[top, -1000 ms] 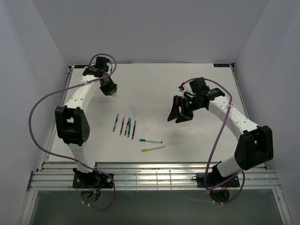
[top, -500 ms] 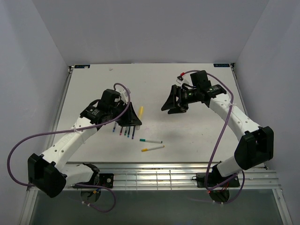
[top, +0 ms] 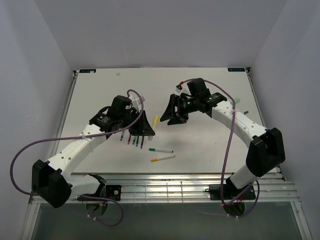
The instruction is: Open the pen caps
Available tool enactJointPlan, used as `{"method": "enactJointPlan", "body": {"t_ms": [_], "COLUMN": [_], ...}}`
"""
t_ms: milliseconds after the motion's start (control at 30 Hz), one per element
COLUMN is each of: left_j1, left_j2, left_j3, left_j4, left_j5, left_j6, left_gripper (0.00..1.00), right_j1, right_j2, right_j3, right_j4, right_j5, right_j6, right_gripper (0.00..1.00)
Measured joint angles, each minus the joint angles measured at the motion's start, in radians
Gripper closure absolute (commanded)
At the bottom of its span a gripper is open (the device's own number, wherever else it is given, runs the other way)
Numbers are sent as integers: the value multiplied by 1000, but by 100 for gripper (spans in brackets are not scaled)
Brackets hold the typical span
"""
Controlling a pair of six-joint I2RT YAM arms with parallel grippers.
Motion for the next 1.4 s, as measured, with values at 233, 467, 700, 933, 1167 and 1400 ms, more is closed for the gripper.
{"method": "enactJointPlan", "body": {"t_ms": [233,467,700,933,1167,1400], "left_j1": [-5,-8,-8,-11,-3,-6], "left_j2": [43,44,51,62,63,63], "left_j3": [28,29,29,29,24,13], "left_j4": [7,15,10,14,59,151], "left_j5": [17,22,19,16,5,-27], "left_j6": [27,39,47,54,65,72], "left_gripper": [100,100,100,100,100,100], "right_j1": [55,83,93,100,101,46], "right_j2": [54,116,150,154,163,179], "right_j3": [12,63,83,92,152,183], "right_j4": [10,32,61,62,11,-49], "right_j5": [59,90,78,100,187,187], "right_j6": [42,72,118,137,154,252], "right_gripper": [40,47,84,92,92,92]}}
